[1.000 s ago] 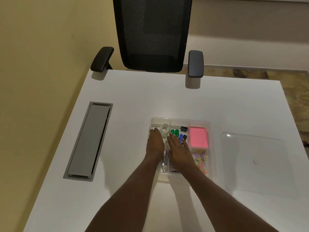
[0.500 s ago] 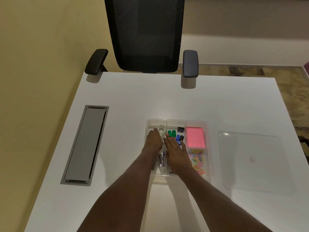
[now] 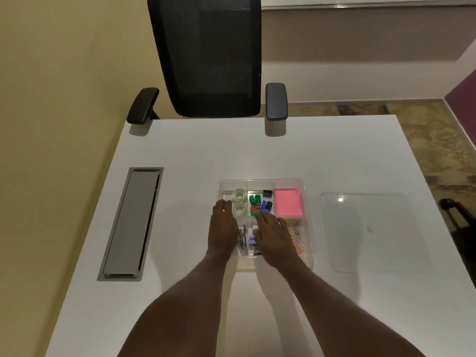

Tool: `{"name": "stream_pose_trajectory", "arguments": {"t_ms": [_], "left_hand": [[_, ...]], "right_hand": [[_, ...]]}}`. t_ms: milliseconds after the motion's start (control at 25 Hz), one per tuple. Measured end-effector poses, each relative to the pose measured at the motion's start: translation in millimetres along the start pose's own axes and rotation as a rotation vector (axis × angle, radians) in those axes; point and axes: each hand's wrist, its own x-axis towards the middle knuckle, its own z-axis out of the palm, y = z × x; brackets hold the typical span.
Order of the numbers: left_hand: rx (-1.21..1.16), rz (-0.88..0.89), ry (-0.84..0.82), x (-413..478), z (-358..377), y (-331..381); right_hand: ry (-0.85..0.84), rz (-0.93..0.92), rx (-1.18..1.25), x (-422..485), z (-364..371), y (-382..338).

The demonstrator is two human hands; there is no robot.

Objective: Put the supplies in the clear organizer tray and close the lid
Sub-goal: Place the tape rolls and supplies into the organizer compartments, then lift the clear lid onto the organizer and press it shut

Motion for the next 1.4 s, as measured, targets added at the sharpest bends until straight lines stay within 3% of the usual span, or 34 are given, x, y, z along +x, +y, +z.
{"name": "stream_pose_trajectory", "arguments": {"t_ms": [520,760,880,1120,1400], "left_hand": [[0.188,0.045,-0.043,-128.2,-1.9,-10.4],[0.254,0.045,-0.152,-171.9,21.9,-9.3],[0.285,0.035,-0.177,-180.5,31.9,-0.5],[0.294,0.052,-0.125,-188.9,56.4,44.1],[0.309,0.112,-0.112,-175.6,107.4,139.2]], "right_hand": [[0.084,0.108,0.007,-116.9,-23.4,8.6],[-0.14,0.186,0.043,-162.1,-8.7,34.9],[-0.149,0.203,0.048,-174.1,-10.4,48.0],[-0.164,0.227,0.056,-180.0,-23.0,92.9],[-0.196,0.257,0.022,-182.2,-56.0,197.7]]}}
